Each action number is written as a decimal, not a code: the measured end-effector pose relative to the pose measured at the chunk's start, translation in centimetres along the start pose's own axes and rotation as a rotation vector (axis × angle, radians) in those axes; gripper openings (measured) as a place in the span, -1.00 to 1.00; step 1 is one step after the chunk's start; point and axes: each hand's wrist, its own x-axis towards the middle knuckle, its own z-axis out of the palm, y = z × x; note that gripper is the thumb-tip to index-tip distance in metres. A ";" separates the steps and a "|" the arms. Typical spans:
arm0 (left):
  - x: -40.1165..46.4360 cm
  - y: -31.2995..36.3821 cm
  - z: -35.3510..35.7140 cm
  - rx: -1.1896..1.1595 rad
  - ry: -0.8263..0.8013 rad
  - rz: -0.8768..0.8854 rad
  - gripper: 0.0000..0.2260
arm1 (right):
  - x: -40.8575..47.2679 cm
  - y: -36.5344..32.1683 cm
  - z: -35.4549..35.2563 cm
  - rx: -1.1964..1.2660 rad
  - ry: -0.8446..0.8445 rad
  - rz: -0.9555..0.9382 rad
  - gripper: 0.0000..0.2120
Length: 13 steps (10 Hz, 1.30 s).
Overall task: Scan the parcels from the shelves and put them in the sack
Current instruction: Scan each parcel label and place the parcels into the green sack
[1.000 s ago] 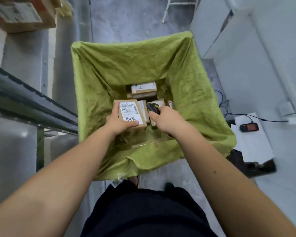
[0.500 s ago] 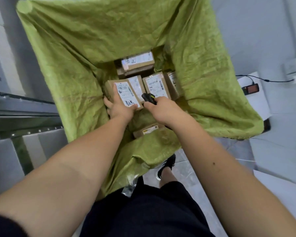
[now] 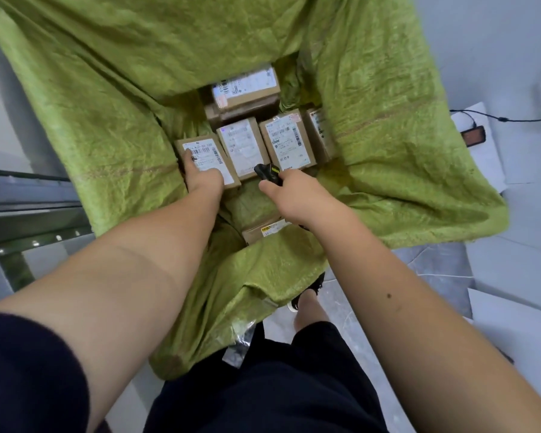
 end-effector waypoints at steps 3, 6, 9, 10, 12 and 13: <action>0.2 -2.4 0.6 0.005 -0.085 0.028 -0.27 | 0.6 0.1 0.5 -0.026 -0.005 -0.014 -0.55; 2.6 -4.2 1.2 0.700 -0.208 0.024 0.10 | 0.5 1.2 1.2 -0.036 0.000 -0.014 -0.57; 1.9 -5.5 0.5 1.028 0.001 0.230 0.04 | -0.2 2.2 0.6 -0.063 0.017 -0.006 -0.55; 2.0 -4.9 0.2 1.023 -0.053 0.236 0.14 | -0.5 2.2 0.4 -0.066 0.021 -0.020 -0.53; 2.2 -4.0 0.3 0.999 -0.075 0.226 0.25 | -0.7 2.7 0.9 -0.092 0.018 -0.033 -0.53; 1.8 -4.1 0.4 1.017 -0.057 0.262 0.21 | -0.7 3.0 1.0 -0.092 0.031 -0.035 -0.52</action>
